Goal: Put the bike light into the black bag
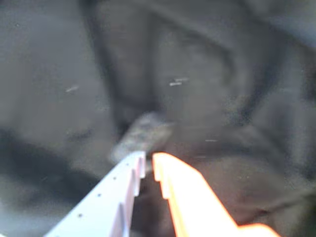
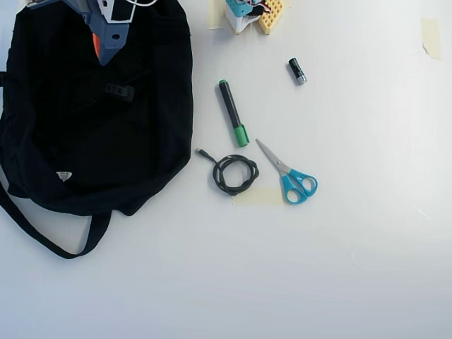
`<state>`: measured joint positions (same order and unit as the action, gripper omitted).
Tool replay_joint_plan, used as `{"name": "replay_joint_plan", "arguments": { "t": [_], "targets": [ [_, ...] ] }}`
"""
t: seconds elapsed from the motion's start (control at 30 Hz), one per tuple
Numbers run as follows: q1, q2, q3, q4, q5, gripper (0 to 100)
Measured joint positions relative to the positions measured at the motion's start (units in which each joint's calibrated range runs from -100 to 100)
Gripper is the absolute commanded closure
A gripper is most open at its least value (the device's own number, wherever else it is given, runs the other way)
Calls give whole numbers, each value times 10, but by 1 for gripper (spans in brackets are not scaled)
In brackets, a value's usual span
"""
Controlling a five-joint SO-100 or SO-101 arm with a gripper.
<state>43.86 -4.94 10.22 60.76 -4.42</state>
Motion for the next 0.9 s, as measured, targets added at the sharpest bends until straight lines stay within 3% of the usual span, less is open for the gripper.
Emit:
{"name": "replay_joint_plan", "arguments": {
  "t": [0.53, 0.63, 0.73, 0.9],
  "targets": [
    [-40, 0, 0, 37, -4, 92],
    [-43, 0, -1, 75, -4, 98],
    [-96, -103, -2, 129, -45, 98],
    [-303, -381, 8, 134, -132, 98]
  ]
}}
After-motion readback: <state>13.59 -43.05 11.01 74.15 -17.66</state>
